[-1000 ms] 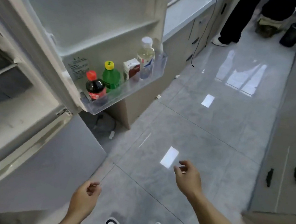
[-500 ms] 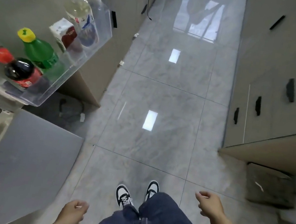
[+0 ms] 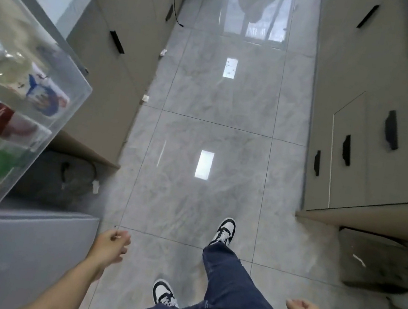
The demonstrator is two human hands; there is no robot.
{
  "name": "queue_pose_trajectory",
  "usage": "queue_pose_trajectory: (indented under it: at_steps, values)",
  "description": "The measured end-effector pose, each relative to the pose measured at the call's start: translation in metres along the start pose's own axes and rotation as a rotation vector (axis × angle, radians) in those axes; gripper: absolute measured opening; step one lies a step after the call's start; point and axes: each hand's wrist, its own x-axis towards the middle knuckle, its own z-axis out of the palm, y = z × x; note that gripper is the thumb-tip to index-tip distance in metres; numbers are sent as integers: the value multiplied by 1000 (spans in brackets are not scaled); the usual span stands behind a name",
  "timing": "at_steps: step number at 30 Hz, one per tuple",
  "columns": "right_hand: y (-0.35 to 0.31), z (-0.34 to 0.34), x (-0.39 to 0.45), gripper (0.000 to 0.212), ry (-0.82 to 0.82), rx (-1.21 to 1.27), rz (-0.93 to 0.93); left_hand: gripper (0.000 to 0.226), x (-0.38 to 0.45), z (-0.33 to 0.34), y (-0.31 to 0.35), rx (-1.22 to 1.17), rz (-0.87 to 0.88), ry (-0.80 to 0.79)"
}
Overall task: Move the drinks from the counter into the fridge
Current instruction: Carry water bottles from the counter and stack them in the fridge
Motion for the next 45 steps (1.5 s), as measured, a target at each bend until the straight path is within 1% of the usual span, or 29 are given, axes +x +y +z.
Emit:
queue_pose_trajectory:
  at_steps: [4,6,9,12,18,21,25,27,29,34,37,41,45]
  values:
    - [-89,-27,31,20,-27,-62,-89,10,2,22,60,-15,-19,41]
    - [-148,-40,47,21,-42,-103,-181,10,4,32,87,-30,-17,59]
    - [-239,-57,65,19,-68,-77,-329,12,5,42,118,-57,-41,98]
    - [-320,-64,67,11,-71,-47,-403,10,6,47,135,-109,-83,135]
    - [-437,-48,75,13,-146,-111,-476,10,34,36,149,-211,-171,176]
    - [-485,-38,78,13,-149,-167,-495,15,71,24,159,-126,-182,103]
    - [-545,-32,73,14,-135,-244,-494,14,121,5,204,-169,-239,3]
    - [-575,-29,67,15,-127,-288,-498,13,138,2,234,-248,-244,69]
    - [-607,-22,62,15,-120,-333,-503,18,155,-4,265,-349,-221,143]
    - [-684,-2,54,19,-125,-464,-529,13,182,-29,336,-514,-184,217]
    - [-730,12,54,19,-126,-540,-562,17,192,-36,360,-568,-172,257]
    - [-797,42,62,18,-119,-643,-665,21,201,-35,376,-653,-229,327]
    - [-871,80,70,18,-216,-729,-724,16,201,-28,388,-785,-311,427]
